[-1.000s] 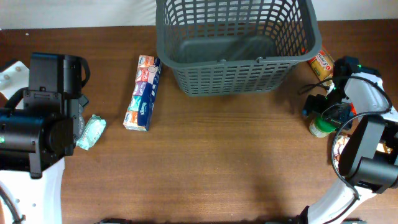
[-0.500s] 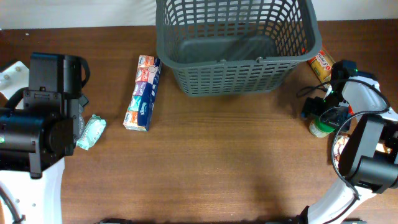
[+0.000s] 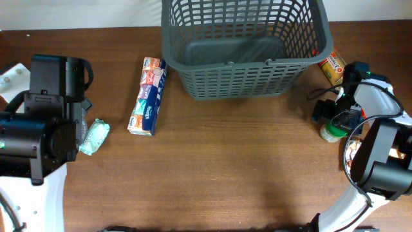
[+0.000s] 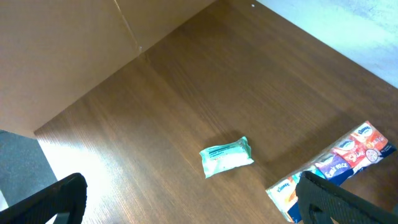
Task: Pack container
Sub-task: 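Close the right gripper around the Knorr jar, then lift the jar with the right gripper and carry it over the basket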
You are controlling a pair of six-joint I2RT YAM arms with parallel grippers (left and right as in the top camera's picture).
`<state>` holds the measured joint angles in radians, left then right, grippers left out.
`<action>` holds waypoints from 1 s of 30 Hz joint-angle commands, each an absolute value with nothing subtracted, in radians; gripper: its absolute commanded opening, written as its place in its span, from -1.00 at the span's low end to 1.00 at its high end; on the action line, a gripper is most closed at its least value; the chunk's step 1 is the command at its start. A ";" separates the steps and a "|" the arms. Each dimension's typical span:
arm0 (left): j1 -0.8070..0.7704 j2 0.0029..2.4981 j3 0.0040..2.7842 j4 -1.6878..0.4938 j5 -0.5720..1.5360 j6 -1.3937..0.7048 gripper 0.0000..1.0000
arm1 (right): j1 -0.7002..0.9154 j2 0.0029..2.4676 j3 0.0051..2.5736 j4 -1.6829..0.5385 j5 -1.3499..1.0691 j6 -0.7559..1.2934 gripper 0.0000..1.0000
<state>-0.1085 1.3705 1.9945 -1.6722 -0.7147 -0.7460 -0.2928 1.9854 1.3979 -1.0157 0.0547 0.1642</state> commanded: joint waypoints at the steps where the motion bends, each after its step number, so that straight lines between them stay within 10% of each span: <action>1: -0.102 1.360 2.004 -1.674 -0.722 -0.756 0.99 | -0.289 1.991 1.390 -1.012 0.071 0.160 0.98; 26: -0.102 1.360 2.004 -1.674 -0.722 -0.755 0.99 | -0.289 1.991 1.348 -0.970 0.071 0.161 0.99; 30: -0.102 1.360 2.004 -1.674 -0.722 -0.756 0.99 | -0.289 1.991 1.348 -0.970 0.072 0.161 -0.05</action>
